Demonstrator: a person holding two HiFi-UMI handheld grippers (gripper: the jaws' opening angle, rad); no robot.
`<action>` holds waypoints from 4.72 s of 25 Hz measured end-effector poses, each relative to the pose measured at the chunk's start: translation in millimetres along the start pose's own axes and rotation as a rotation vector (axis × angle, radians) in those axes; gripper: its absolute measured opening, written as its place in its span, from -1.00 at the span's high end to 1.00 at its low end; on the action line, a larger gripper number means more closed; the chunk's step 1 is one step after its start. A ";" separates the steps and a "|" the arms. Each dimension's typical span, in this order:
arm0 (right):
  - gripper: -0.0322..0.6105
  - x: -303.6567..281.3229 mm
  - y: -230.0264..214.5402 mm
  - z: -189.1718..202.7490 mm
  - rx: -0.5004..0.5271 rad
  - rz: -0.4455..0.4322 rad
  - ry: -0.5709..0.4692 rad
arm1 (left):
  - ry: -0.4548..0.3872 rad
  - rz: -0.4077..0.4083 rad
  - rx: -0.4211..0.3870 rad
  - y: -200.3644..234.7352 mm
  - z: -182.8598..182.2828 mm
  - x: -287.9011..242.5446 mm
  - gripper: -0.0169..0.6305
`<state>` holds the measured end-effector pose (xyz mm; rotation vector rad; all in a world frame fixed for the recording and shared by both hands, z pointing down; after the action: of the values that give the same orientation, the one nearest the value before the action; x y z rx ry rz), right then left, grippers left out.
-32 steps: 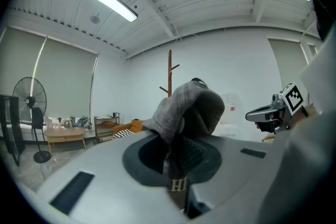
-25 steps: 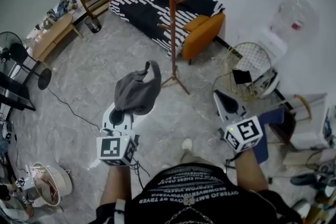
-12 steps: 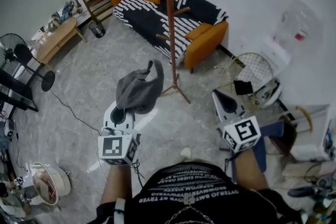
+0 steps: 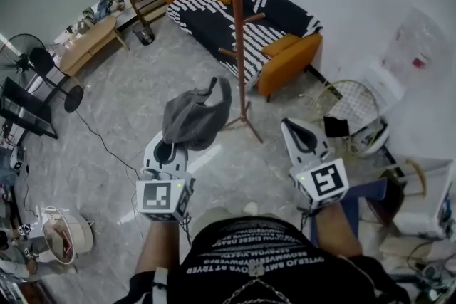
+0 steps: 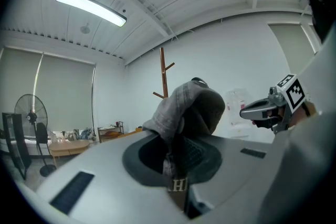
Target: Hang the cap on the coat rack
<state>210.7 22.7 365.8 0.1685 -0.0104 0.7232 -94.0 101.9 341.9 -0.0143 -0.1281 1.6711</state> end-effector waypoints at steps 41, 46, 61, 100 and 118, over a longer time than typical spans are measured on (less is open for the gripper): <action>0.89 -123.1 -24.4 35.6 -0.081 0.039 0.065 | 0.046 0.073 0.041 84.4 40.9 -103.8 0.90; 0.89 -137.4 -28.8 38.4 -0.078 0.040 0.076 | 0.035 0.113 0.048 88.9 42.3 -123.6 0.90; 0.89 -182.7 -47.5 44.0 -0.072 0.102 0.075 | 0.038 0.161 0.067 118.6 61.5 -175.6 0.90; 0.89 -242.9 -113.5 43.6 -0.060 0.081 0.059 | 0.146 0.212 0.021 105.8 128.4 -257.1 0.90; 0.89 -265.7 -150.4 56.4 -0.063 0.028 0.070 | 0.256 0.196 0.000 83.2 181.1 -285.4 0.90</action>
<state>113.2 -271.7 381.0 0.0831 0.0315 0.7551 -161.9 -203.2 495.0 -0.2470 0.0693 1.8487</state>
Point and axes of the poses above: the fingertips, and each gripper's own axes: x backward along the fingers, y to its left, z out of its underside, the point moved 10 cm from there along x, backward along the fingers, and after that the axes turned 13 degrees about -y, right-handed, at the moved point
